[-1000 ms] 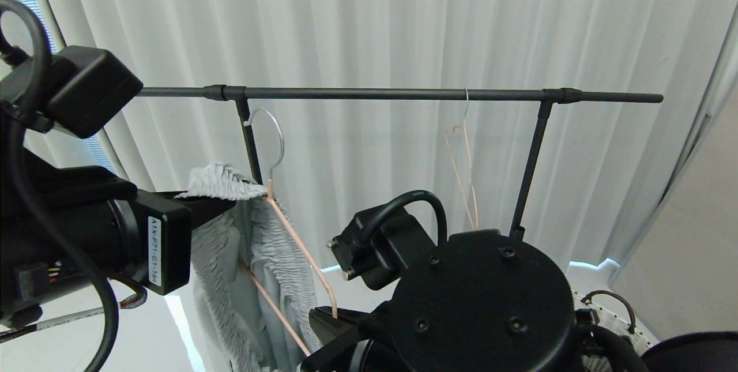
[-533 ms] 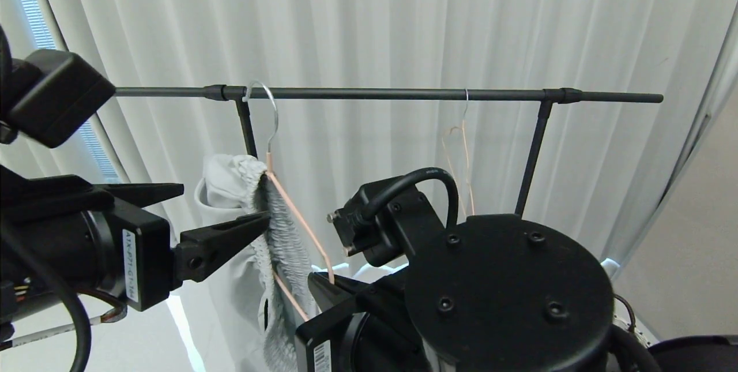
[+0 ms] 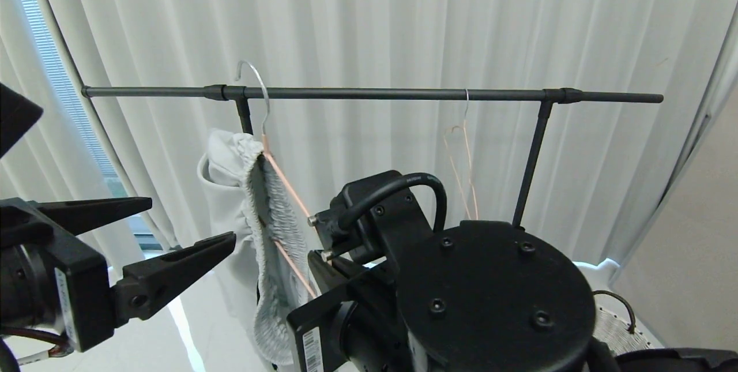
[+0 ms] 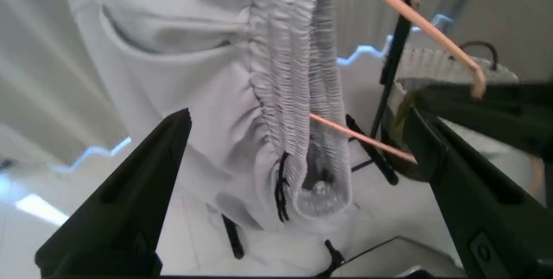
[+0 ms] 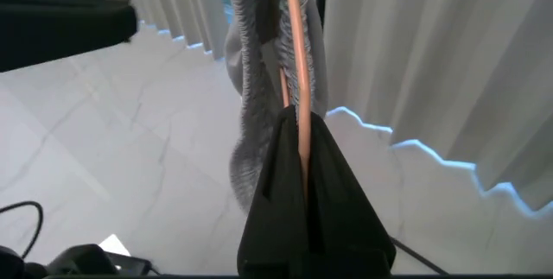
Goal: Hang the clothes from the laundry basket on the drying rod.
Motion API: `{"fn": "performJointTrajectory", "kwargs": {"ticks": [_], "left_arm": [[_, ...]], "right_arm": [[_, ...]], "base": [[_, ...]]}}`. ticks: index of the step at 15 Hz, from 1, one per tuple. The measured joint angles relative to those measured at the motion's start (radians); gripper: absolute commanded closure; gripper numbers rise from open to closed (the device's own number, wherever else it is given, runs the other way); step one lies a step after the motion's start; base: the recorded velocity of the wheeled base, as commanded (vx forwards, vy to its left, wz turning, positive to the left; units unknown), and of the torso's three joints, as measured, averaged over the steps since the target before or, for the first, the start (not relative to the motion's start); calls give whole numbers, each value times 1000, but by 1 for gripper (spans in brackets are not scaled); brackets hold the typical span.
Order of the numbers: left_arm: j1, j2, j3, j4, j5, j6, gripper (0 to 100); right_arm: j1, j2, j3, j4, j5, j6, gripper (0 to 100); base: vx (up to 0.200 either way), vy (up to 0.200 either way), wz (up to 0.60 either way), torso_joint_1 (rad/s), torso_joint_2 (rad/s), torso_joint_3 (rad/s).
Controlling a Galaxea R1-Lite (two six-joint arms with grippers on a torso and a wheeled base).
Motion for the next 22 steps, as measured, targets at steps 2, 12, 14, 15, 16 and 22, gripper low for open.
{"fn": "performJointTrajectory", "kwargs": {"ticks": [2,12,14,15,16,22], "left_arm": [[26,-30,6,-1,-84,79,0],[239,-118,218,0,-694,542,0],[226,-121,257,-1,-727,567,0],[214,-122,276,-3,-729,570,0],[207,-122,287,-6,-731,570,0],[91,-124,317,-6,-738,570,0]], "right_arm": [[-6,-39,79,-14,7,-28,100],[18,-424,641,-87,243,-213,100],[43,-462,682,-86,277,-236,100],[57,-473,690,-86,280,-237,100],[69,-479,695,-86,280,-239,100],[169,-484,698,-86,284,-267,100]], "base": [[0,0,0,0,0,0],[0,0,0,0,0,0],[0,0,0,0,0,0],[0,0,0,0,0,0],[0,0,0,0,0,0],[0,0,0,0,0,0]]}}
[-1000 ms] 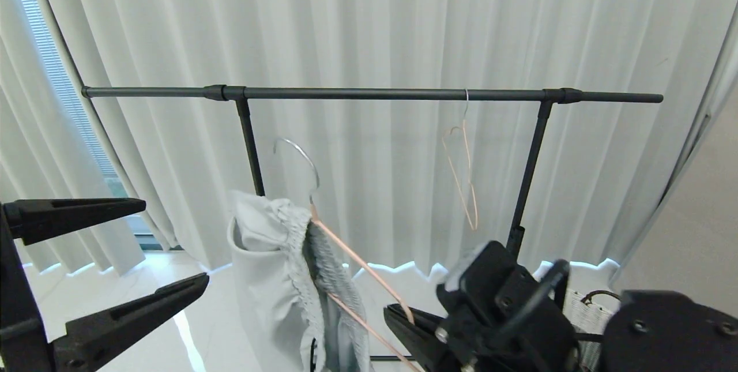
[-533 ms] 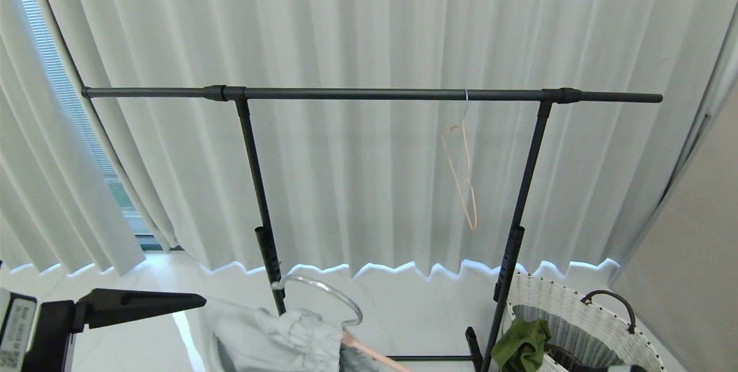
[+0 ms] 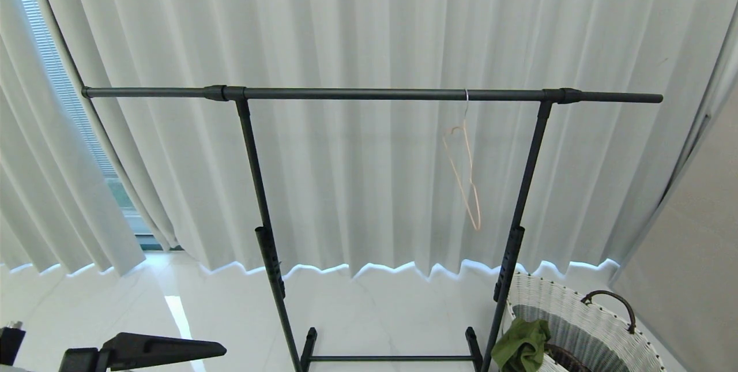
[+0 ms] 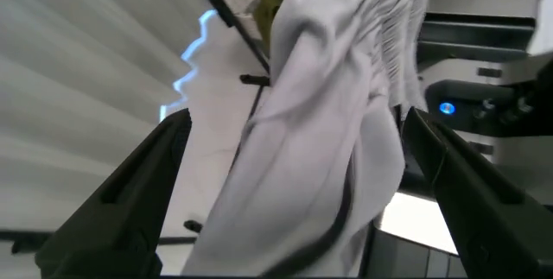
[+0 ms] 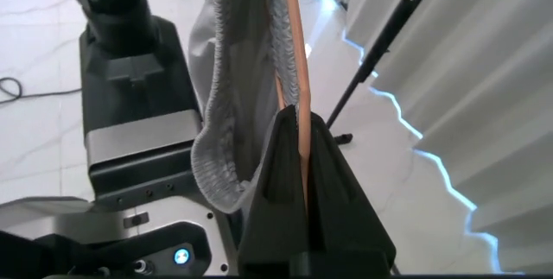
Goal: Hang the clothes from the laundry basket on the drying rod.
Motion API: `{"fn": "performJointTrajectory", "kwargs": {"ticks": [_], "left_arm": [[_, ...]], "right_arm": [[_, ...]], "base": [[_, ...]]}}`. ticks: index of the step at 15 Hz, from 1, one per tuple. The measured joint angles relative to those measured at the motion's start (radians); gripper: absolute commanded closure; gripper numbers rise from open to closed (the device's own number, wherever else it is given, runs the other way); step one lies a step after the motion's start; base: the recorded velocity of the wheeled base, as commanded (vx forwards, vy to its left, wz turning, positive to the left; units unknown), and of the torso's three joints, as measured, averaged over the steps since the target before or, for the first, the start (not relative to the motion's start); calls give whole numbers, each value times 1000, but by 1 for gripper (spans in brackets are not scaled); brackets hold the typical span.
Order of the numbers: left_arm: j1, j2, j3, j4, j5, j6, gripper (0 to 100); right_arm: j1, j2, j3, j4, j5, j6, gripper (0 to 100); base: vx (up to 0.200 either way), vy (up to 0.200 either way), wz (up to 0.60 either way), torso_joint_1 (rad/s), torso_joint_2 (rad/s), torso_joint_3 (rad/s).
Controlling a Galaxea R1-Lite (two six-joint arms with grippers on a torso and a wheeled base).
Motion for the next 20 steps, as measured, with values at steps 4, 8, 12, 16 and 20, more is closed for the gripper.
{"fn": "performJointTrajectory", "kwargs": {"ticks": [4,8,12,16,20], "left_arm": [[-60,2,20,-1,-1,1,0],[-84,4,29,0,0,1,100],[-89,6,30,0,0,1,100],[-88,4,36,0,1,2,100],[-87,3,39,1,4,-4,100]], "right_arm": [[42,5,-2,0,32,-38,100],[49,10,-12,0,34,-50,100],[50,13,-23,-1,34,-56,100],[48,18,-23,-26,32,-59,100],[49,26,-20,-32,20,-73,0]], "base": [[0,0,0,0,0,0],[0,0,0,0,0,0],[0,0,0,0,0,0],[0,0,0,0,0,0],[0,0,0,0,0,0]]}}
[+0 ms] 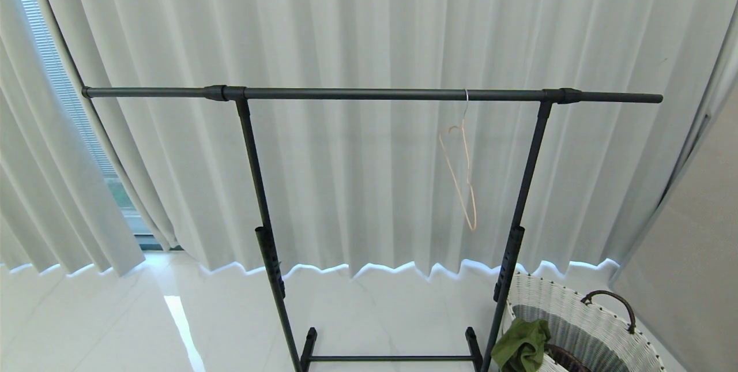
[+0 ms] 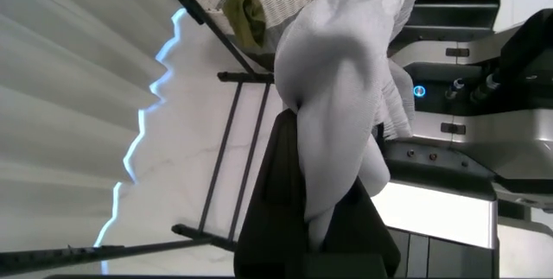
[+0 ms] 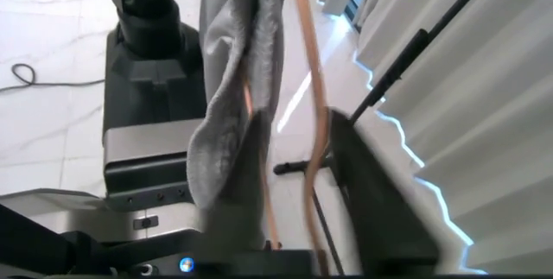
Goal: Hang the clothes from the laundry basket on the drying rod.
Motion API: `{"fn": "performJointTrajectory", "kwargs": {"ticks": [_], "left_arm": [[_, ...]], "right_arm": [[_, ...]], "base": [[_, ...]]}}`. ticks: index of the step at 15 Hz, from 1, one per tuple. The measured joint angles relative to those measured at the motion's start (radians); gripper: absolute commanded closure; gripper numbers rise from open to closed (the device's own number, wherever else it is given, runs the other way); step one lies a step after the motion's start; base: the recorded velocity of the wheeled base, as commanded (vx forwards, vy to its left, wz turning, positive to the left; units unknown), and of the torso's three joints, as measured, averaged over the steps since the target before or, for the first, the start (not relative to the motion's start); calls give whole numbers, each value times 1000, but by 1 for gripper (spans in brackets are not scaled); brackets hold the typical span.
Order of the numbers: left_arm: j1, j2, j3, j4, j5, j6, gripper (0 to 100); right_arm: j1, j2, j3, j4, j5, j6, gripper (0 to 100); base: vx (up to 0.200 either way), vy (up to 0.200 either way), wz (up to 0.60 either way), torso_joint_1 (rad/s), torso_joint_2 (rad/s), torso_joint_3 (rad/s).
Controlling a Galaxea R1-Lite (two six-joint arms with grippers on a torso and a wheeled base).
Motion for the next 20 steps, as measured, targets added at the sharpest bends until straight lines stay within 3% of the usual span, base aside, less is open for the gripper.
{"fn": "performJointTrajectory", "kwargs": {"ticks": [4,8,10,12,15,20], "left_arm": [[5,-4,16,-1,64,0,100],[16,-33,51,-1,304,-8,100],[51,-45,53,-1,377,-66,100],[80,-52,21,-1,446,-161,100],[93,-53,-39,-1,484,-301,100],[93,-55,-111,-2,482,-353,100]], "right_arm": [[-10,21,-3,3,-136,-10,0],[-76,30,-1,4,-145,0,0],[-100,39,-1,5,-141,28,0],[-114,60,-14,3,-143,118,0],[-153,114,-57,4,-144,191,0],[-220,280,-200,8,-146,305,0]], "base": [[0,0,0,0,0,0],[0,0,0,0,0,0],[0,0,0,0,0,0],[0,0,0,0,0,0],[0,0,0,0,0,0],[0,0,0,0,0,0]]}}
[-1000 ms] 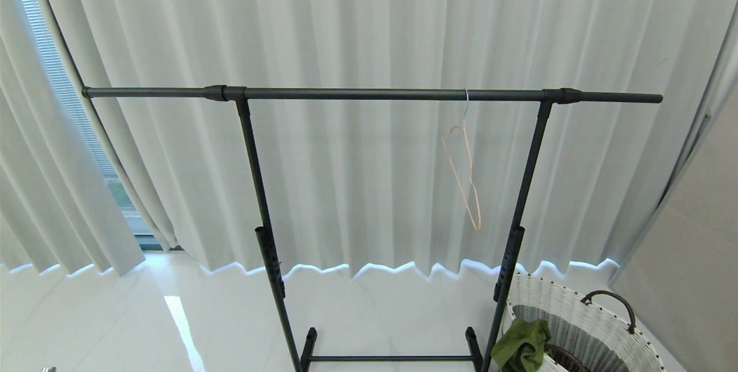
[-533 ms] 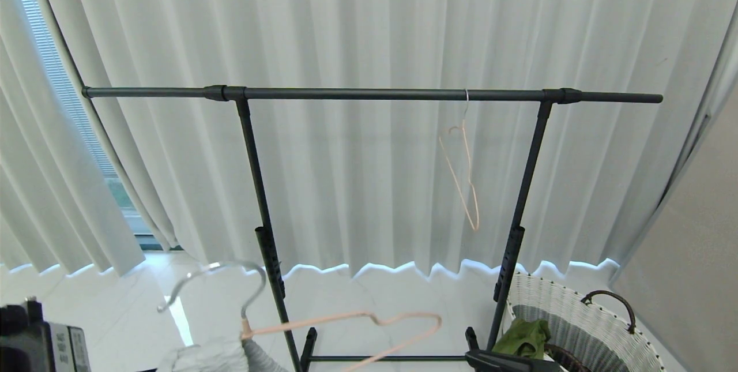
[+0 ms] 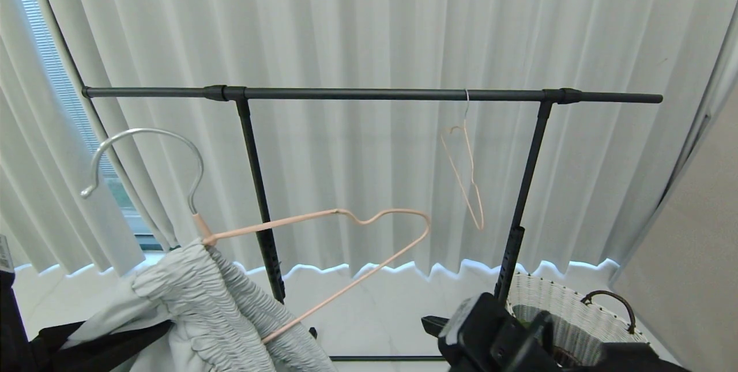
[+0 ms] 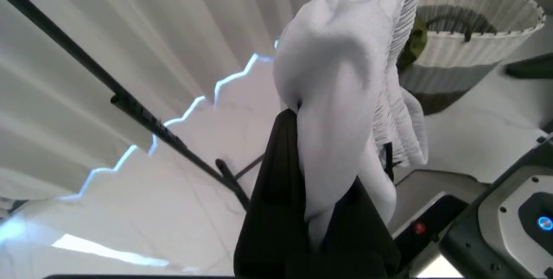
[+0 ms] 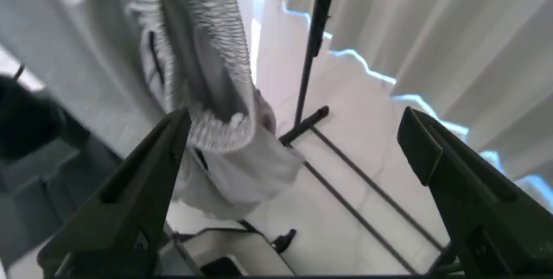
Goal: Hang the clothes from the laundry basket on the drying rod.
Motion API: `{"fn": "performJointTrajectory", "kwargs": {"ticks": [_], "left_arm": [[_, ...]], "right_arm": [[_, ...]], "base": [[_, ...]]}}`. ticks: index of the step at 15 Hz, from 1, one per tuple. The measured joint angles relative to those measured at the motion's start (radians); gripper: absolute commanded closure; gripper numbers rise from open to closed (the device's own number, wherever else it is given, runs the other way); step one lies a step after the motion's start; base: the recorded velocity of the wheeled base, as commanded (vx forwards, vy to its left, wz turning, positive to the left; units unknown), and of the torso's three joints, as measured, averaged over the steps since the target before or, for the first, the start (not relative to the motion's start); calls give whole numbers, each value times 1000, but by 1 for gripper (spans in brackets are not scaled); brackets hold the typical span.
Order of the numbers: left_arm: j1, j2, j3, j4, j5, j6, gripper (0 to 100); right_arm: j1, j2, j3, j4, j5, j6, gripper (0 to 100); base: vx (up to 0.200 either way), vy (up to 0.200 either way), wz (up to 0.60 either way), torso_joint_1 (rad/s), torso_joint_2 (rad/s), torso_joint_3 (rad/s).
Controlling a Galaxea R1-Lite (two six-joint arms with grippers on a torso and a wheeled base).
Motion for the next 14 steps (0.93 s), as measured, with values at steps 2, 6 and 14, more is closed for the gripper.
{"fn": "performJointTrajectory", "kwargs": {"ticks": [2,6,14], "left_arm": [[-1,-1,-11,-9,-1,-1,100],[-5,-1,-14,-32,-3,1,100],[-5,2,-16,-77,-3,1,100]], "right_arm": [[-18,83,-58,1,0,26,0],[-33,200,-133,1,0,56,0],[-54,265,-104,0,-25,88,100]], "base": [[0,0,0,0,0,0],[0,0,0,0,0,0],[0,0,0,0,0,0]]}}
